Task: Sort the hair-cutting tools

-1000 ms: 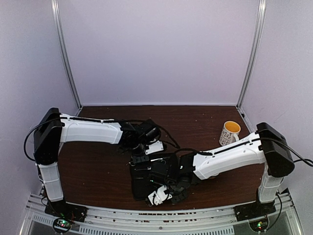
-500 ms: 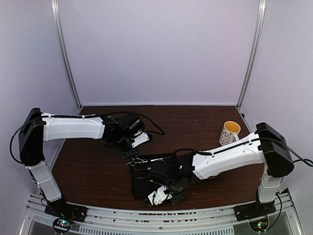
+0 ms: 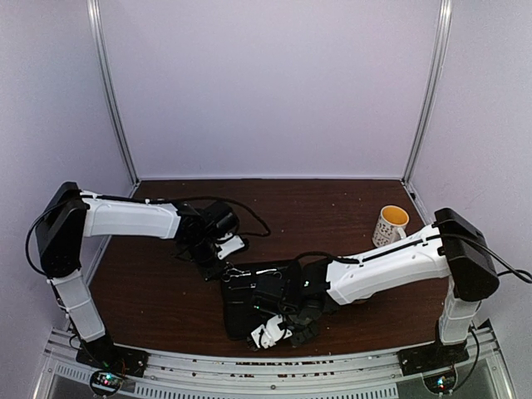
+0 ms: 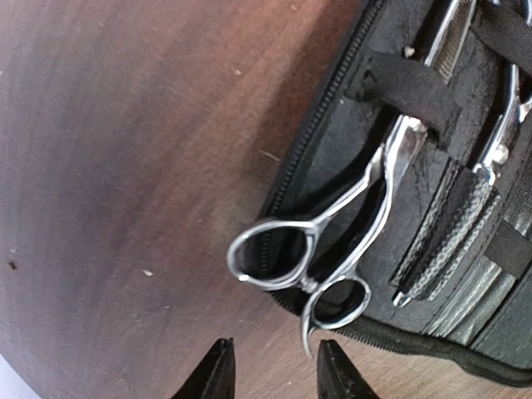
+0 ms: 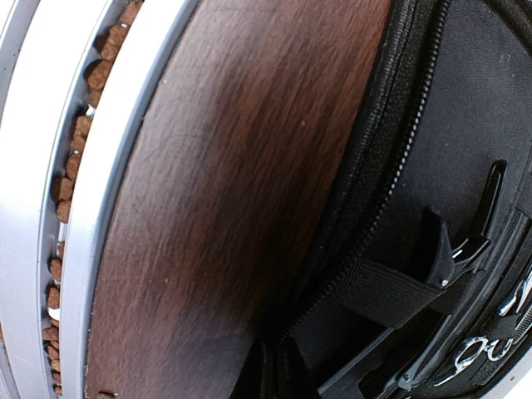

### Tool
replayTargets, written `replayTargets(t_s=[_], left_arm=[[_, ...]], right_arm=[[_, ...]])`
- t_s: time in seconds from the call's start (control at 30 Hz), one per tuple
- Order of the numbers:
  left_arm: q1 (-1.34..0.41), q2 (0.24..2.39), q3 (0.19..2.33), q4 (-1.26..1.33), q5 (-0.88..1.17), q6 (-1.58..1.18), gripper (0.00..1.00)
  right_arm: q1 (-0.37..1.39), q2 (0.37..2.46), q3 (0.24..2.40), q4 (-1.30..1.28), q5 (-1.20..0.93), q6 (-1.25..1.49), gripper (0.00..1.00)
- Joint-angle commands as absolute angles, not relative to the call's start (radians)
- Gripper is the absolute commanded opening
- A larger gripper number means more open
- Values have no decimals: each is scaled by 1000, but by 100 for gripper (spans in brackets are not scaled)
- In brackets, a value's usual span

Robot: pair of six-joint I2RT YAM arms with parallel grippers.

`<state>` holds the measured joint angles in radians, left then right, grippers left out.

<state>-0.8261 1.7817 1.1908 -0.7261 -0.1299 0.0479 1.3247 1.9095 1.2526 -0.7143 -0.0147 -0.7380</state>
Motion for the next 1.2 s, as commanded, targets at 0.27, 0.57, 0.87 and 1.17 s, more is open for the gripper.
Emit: replayTargets(t_s=[0.27,0.57,0.87,1.17], left_arm=[[-813,1851,1186,-714,-89,6,15],[-803,1769,1119,-720,-141,-100,0],[-802,1696,1056,-659,-136,-318,0],[-848,1720,1083,-597,-160,-288,0]], right_arm=[[1335,2020,1216,-695,-51,-752,0],[1335,2025,1216,-695,-48,-752,0],[1336,2041,1232,-702,-48,-750,0],[1336,2045,1236,-701,-48,-747,0]])
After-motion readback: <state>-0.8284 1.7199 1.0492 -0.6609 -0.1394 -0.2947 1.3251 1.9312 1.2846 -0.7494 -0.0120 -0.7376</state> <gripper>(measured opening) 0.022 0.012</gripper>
